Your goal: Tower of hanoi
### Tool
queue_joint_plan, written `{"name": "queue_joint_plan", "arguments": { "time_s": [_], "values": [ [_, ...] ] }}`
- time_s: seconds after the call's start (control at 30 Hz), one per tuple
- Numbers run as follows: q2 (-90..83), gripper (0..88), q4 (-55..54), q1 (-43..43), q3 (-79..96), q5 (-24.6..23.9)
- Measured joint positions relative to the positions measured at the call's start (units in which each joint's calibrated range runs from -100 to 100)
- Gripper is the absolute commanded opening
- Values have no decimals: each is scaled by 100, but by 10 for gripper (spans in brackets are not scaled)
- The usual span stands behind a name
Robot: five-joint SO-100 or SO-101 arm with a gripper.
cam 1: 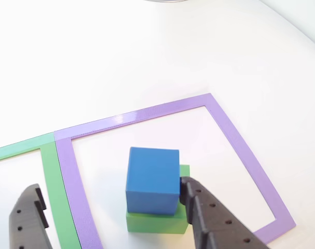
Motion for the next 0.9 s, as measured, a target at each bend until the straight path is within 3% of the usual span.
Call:
{"name": "queue_joint_plan", "arguments": {
  "time_s": [0.43,0.9],
  "values": [
    [42,60,0,-140,-27,0],
    [42,21,0,-129,-27,0]
  ]
}}
